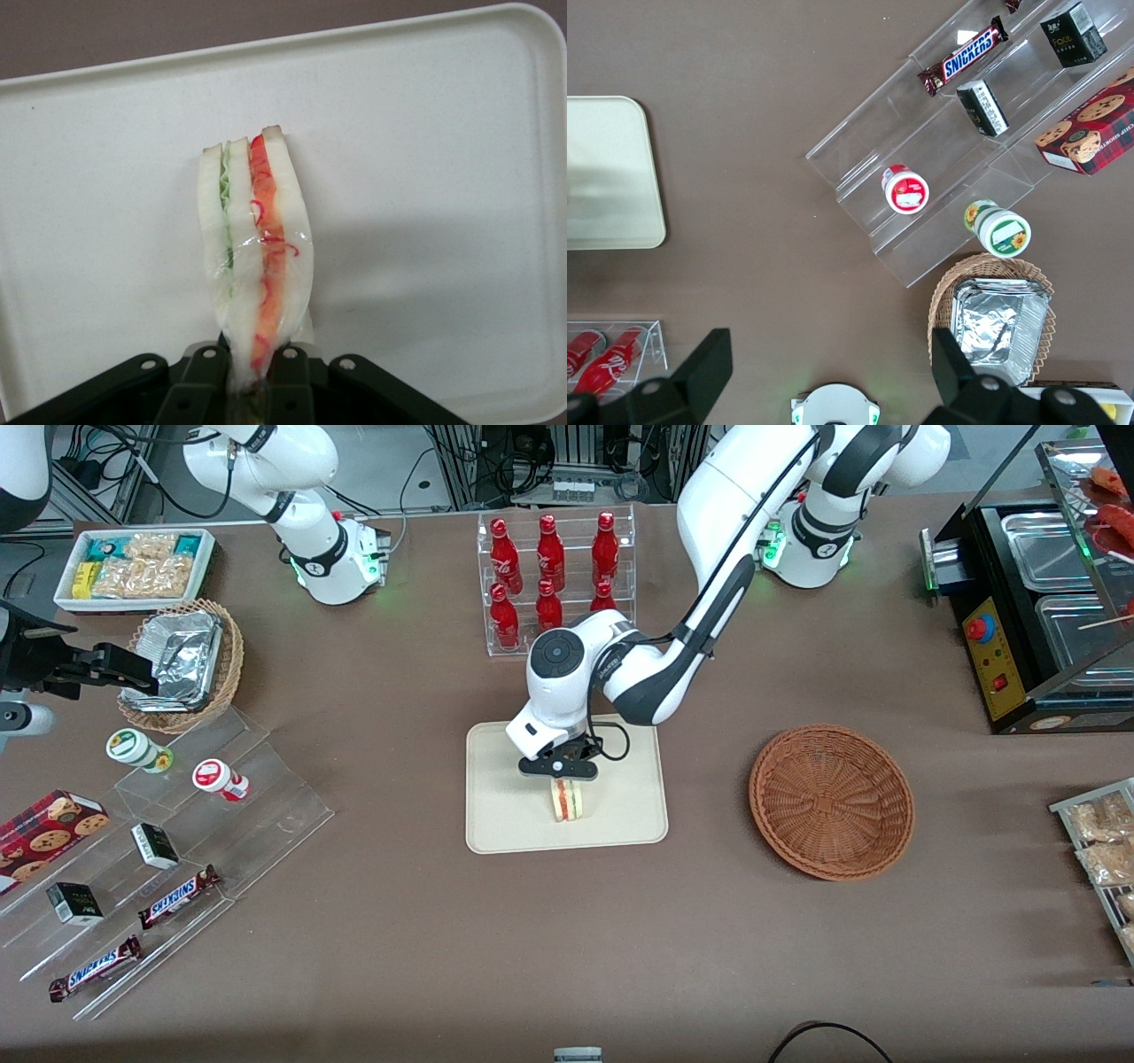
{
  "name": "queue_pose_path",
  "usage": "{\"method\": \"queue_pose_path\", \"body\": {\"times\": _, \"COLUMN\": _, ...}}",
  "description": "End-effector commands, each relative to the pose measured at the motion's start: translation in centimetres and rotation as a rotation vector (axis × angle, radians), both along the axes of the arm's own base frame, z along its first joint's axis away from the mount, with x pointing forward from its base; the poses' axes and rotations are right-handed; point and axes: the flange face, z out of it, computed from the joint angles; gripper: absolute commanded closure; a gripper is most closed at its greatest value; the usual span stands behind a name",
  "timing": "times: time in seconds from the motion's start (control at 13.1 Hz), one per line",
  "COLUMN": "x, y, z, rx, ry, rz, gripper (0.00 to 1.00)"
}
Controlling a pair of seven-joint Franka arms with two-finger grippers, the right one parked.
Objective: Place sandwich from basket to tray
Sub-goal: 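Lower the sandwich onto the tray and open the left gripper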
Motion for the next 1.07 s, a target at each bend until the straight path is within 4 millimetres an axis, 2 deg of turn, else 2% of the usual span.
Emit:
{"method": "queue_pose_path", "body": {"times": 0.0, "x": -0.5, "y": 0.2, "z": -0.7, "rx": 0.027, "ry": -0.006, "rz": -0.014, "gripper": 1.0}}
{"method": "queue_pose_path", "body": {"times": 0.08, "x": -0.7, "y": 0.3, "z": -1.1, "rx": 0.035, "ry": 0.001, "rz": -0.014, "gripper": 1.0}}
{"method": "queue_pose_path", "body": {"times": 0.15, "x": -0.7, "y": 0.3, "z": -1.0, "rx": 0.034, "ry": 0.002, "rz": -0.003, "gripper": 0.73}}
{"method": "queue_pose_path", "body": {"times": 0.23, "x": -0.6, "y": 0.3, "z": -0.7, "rx": 0.03, "ry": -0.001, "rz": -0.006, "gripper": 0.26}}
{"method": "queue_pose_path", "body": {"times": 0.31, "x": -0.4, "y": 0.2, "z": -0.2, "rx": 0.024, "ry": -0.007, "rz": -0.002, "gripper": 0.01}}
{"method": "queue_pose_path", "body": {"times": 0.38, "x": 0.0, "y": 0.2, "z": 0.6, "rx": 0.014, "ry": -0.015, "rz": 0.008, "gripper": 0.0}}
{"method": "queue_pose_path", "body": {"times": 0.61, "x": 0.5, "y": 0.3, "z": 4.5, "rx": -0.016, "ry": -0.034, "rz": 0.066, "gripper": 0.0}}
{"method": "queue_pose_path", "body": {"times": 0.99, "x": 0.0, "y": 1.8, "z": 13.0, "rx": -0.025, "ry": -0.061, "rz": 0.172, "gripper": 0.0}}
